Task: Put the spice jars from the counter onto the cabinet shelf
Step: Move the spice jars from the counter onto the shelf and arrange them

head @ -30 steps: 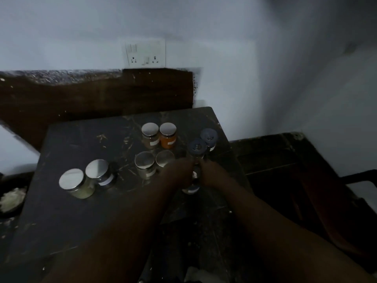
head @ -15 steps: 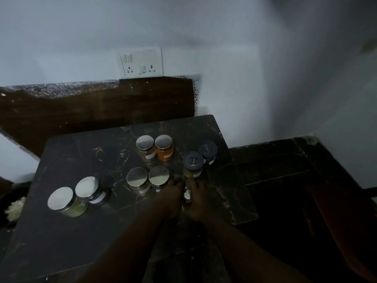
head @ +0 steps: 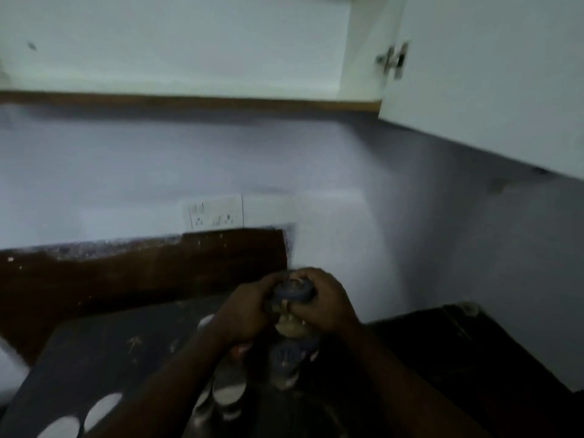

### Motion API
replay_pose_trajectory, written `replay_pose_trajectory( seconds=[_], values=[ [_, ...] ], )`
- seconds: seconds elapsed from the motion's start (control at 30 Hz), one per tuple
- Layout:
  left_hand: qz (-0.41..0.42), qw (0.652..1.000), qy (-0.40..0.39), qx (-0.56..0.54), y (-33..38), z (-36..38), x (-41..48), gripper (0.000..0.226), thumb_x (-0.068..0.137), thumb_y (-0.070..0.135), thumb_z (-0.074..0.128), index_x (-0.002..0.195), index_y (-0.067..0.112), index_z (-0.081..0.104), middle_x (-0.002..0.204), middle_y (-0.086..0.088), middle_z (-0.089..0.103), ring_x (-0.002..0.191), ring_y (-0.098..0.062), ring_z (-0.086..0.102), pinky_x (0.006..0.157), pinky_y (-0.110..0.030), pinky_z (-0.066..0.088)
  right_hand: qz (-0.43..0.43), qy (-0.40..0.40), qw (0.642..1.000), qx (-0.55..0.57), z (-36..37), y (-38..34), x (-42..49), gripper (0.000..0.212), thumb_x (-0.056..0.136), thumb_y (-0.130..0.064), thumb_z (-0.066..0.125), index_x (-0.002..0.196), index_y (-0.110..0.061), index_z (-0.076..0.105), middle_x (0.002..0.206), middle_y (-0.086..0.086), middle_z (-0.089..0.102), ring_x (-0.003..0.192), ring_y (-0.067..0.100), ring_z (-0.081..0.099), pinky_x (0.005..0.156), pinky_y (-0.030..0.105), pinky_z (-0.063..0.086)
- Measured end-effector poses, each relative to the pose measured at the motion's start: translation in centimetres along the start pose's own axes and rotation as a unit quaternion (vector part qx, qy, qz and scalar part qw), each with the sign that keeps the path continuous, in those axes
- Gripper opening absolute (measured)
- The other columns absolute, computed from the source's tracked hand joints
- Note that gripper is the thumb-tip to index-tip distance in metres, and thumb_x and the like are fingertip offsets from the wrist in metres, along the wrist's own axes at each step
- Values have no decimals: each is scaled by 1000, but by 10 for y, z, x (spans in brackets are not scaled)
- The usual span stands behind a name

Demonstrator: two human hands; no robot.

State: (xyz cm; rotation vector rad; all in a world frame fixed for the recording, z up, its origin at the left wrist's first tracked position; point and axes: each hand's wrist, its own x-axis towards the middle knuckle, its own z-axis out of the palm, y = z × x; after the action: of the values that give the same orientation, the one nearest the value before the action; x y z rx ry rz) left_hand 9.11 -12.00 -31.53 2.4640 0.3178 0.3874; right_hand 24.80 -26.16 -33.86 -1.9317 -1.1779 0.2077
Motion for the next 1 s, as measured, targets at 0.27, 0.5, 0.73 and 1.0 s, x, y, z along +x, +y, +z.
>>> replay_pose_trajectory(
  seconds=[0.27, 0.5, 0.73, 1.0],
  values=[
    [99, 976, 191, -22, 110, -139, 127, 69, 79, 31, 78, 137, 41, 41, 112, 13, 63, 91, -7, 68, 77, -24, 58, -177, 210, 960, 54, -153, -121, 125, 36, 81, -36, 85, 108, -21, 67, 113, -3, 64, 102, 10, 64, 83, 29, 57],
    [117, 964, 237, 19, 157, -199, 203, 62, 87, 27, 71, 137, 35, 35, 116, 1, 65, 84, -12, 69, 68, -24, 52, -196, 211, 958, -1, -227, -165, 193, 40, 75, -44, 84, 107, -29, 65, 110, -10, 63, 99, 8, 62, 85, 32, 56],
    [122, 961, 247, -5, 174, -220, 268, 53, 88, 23, 65, 131, 31, 36, 113, -8, 65, 85, -25, 72, 73, -43, 61, -186, 229, 955, -24, -266, -176, 250, 40, 70, -43, 82, 102, -29, 63, 101, -12, 65, 88, 3, 62, 72, 21, 47],
    [82, 959, 263, 64, 169, -209, 343, 59, 90, 15, 65, 141, 17, 36, 119, -14, 67, 96, -30, 66, 82, -38, 53, -136, 206, 955, -167, -286, -159, 311, 35, 77, -35, 79, 103, -20, 61, 95, -2, 61, 80, 15, 60, 65, 31, 48]
  ],
)
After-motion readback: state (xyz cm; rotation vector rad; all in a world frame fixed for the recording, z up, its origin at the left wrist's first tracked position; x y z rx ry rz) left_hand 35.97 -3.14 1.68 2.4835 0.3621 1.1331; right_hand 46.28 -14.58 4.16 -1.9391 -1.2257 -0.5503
